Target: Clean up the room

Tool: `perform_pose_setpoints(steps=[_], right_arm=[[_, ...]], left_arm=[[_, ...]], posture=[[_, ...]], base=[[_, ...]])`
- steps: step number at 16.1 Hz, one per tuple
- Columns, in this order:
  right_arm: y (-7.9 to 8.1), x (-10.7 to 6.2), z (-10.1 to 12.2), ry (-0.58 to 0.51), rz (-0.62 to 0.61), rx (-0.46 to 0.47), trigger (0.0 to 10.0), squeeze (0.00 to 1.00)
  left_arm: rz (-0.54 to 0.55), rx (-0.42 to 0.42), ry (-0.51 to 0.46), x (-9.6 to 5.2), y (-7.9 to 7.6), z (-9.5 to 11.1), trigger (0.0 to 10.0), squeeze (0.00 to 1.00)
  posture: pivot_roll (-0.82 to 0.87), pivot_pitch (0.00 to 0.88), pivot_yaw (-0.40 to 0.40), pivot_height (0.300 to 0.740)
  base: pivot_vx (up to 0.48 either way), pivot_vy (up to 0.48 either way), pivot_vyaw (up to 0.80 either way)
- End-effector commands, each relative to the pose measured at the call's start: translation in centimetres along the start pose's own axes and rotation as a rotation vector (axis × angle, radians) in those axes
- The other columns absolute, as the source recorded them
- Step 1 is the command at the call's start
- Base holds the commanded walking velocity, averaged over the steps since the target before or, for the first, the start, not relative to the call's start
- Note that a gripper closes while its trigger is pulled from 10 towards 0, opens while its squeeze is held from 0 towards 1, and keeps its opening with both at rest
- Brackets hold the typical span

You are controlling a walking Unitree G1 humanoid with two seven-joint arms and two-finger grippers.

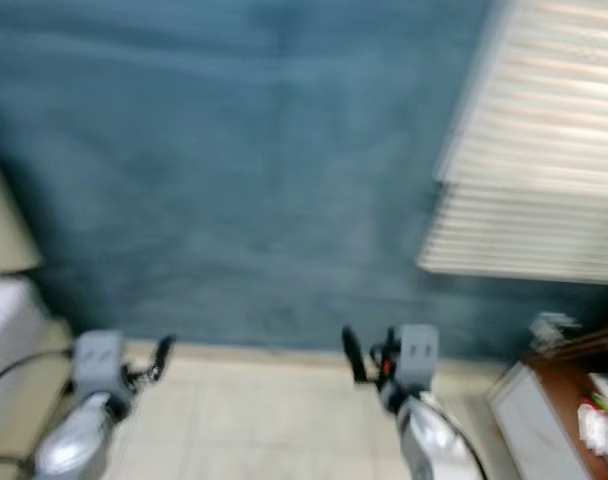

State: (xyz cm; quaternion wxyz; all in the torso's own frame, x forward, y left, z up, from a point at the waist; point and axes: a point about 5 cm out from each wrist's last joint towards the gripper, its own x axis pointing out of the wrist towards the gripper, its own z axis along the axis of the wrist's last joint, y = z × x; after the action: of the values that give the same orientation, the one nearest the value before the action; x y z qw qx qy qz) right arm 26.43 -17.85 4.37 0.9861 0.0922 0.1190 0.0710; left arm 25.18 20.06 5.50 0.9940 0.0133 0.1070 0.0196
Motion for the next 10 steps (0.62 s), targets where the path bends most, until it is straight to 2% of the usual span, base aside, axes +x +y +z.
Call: perform_pose_setpoints(steps=[1, 2, 3, 4, 6, 7, 10], right_arm=[[-0.4, -0.3, -0.6, 0.028, -0.010, 0.001, 10.0, 0.00], [-0.3, 0.0, -0.7, 0.035, -0.007, 0.005, 10.0, 0.00], [-0.2, 0.2, -0.8, 0.039, -0.002, 0.013, 10.0, 0.00], [-0.2, 0.3, -0.9, 0.037, 0.000, 0.016, 10.0, 0.00], [-0.5, -0.2, -1.2, 0.021, -0.003, 0.035, 10.0, 0.00], [-0.8, -0.7, -1.5, 0.026, -0.014, 0.038, 10.0, 0.00], [-1.2, -0.8, -2.1, 0.027, -0.060, 0.059, 10.0, 0.00]], left_arm=[[-0.016, -0.013, -0.007, 0.1, -0.7, 0.1, 10.0, 0.00], [-0.008, -0.043, -0.004, 0.3, -0.8, 0.1, 10.0, 0.00], [-0.008, -0.033, -0.004, 0.5, -0.9, 0.2, 10.0, 0.00], [-0.007, 0.004, 0.003, 0.5, -0.9, 0.2, 10.0, 0.00], [0.005, 0.191, 0.010, 0.2, -0.3, 0.1, 10.0, 0.00], [0.010, 0.239, 0.017, 0.2, 0.0, 0.2, 10.0, 0.00], [-0.008, 0.240, 0.038, 1.1, -0.2, 0.5, 10.0, 0.00]], posture=[[0.09, 0.000, -0.073, 0.740], [0.10, 0.000, -0.070, 0.740], [0.10, 0.000, -0.067, 0.740], [0.10, 0.000, -0.065, 0.740], [0.10, 0.000, -0.057, 0.740], [0.10, 0.000, -0.044, 0.740], [0.08, 0.000, -0.006, 0.740]], base=[[0.000, -0.480, 0.74], [0.000, -0.480, 0.74], [0.000, -0.465, 0.72], [0.000, 0.000, 0.71], [0.000, 0.000, 0.68], [0.000, 0.000, 0.63], [0.000, 0.000, 0.63]])
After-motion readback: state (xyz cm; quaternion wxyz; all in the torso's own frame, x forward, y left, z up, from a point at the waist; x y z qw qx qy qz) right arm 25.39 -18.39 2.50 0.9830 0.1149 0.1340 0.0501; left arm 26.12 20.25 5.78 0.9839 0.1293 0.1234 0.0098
